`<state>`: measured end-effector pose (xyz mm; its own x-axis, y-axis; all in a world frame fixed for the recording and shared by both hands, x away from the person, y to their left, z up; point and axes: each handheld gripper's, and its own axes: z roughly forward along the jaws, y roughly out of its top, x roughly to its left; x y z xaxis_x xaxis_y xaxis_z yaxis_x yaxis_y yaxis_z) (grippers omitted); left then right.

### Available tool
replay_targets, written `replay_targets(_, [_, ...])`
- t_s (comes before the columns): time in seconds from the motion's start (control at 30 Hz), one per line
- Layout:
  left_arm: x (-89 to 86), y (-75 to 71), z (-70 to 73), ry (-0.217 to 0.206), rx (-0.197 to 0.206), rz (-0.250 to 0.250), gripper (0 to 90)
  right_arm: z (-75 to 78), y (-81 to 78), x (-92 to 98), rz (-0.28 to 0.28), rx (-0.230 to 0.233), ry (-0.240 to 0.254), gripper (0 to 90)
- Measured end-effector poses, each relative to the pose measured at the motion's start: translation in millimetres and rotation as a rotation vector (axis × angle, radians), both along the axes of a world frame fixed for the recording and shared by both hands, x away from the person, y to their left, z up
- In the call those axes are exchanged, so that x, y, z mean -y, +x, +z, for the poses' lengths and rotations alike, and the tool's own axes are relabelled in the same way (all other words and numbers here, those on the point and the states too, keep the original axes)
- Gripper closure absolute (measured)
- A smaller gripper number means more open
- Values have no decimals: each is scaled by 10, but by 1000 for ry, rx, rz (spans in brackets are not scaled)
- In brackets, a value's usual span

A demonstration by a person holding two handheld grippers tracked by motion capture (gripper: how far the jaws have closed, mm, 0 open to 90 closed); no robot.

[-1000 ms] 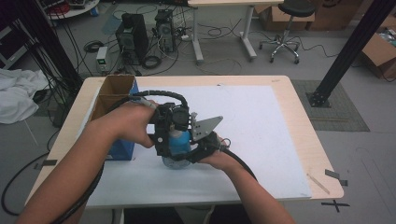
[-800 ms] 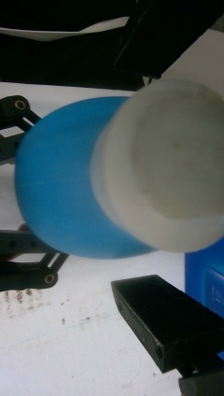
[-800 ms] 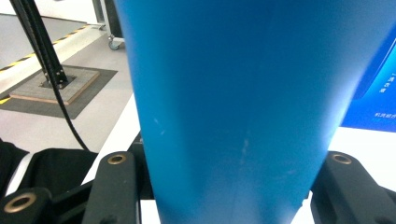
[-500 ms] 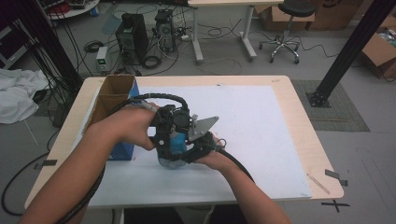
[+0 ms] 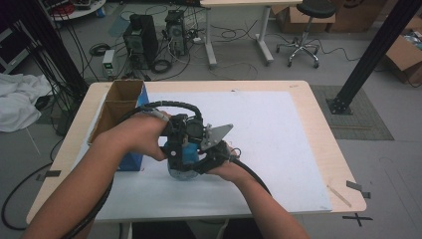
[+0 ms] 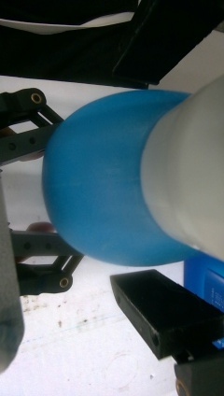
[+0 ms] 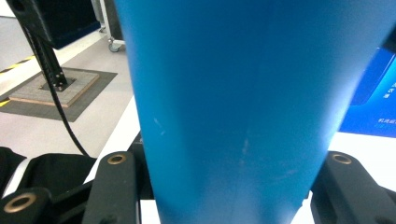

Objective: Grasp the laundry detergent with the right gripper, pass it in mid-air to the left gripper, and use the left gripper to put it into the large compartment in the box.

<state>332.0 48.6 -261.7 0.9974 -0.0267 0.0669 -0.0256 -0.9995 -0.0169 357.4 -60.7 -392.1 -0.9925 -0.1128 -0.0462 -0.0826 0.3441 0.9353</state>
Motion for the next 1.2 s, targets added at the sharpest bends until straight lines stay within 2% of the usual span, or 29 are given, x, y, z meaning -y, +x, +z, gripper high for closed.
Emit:
replay_targets(0.4, [17,9,16,25,2,8,154,7,2,11,-2,-1,-3,457])
replay_targets(0.53, [22,17,18,31,4,10,164,10,2,15,-3,1,-1,457])
replay_targets(0.87, [16,21,27,34,-25,19,257,6,3,11,-8,1,3,457])
replay_targets(1.2, [32,6,46,24,-2,17,268,8,1,9,-12,0,4,458])
